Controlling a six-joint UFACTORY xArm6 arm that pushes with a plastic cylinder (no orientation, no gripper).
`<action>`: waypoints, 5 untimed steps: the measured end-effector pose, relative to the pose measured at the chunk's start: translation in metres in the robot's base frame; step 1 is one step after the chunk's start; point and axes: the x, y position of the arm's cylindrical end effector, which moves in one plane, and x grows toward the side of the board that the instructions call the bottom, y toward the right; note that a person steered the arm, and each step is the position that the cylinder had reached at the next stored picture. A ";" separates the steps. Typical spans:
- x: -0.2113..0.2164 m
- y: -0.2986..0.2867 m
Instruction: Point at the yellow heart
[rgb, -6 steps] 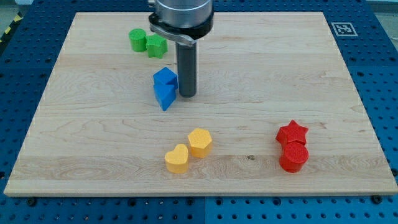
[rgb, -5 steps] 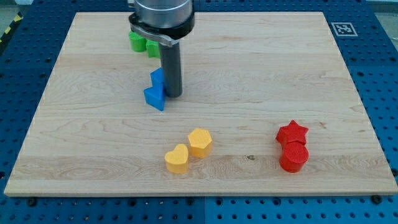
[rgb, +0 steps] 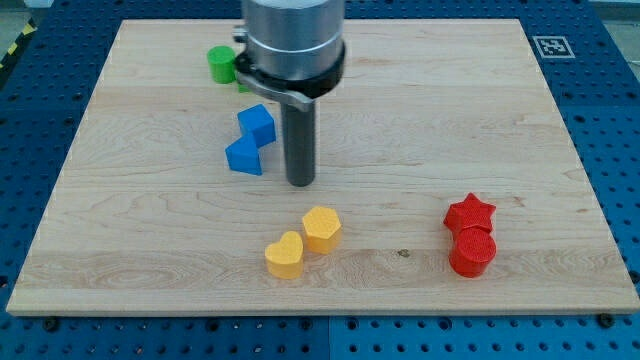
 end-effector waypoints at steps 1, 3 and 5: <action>0.006 -0.034; 0.086 -0.064; 0.125 -0.061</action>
